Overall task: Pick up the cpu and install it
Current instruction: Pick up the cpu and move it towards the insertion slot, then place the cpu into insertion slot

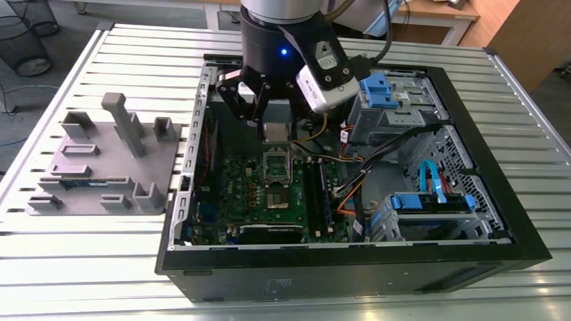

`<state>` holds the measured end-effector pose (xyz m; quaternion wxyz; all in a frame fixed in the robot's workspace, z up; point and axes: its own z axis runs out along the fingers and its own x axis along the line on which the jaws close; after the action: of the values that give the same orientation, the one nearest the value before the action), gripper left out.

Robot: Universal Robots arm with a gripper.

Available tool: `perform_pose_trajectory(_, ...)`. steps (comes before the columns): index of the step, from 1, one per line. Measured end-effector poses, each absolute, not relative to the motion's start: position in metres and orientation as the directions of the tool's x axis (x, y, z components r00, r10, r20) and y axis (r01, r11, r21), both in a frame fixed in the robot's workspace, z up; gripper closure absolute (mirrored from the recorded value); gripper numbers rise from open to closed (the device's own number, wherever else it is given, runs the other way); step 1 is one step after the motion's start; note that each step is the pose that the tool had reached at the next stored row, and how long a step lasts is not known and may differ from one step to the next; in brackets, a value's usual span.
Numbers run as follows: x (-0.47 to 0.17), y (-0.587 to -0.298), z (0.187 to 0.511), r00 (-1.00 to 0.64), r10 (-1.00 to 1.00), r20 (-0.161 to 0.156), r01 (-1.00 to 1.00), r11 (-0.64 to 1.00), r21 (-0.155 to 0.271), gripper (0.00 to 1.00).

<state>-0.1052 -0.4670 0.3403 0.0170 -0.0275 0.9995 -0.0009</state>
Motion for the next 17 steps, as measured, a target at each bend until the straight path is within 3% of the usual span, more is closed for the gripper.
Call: perform_pose_trajectory(17,-0.105,-0.467,0.329,-0.998,-0.055,-0.034,-0.055,0.998,-0.003,0.53)
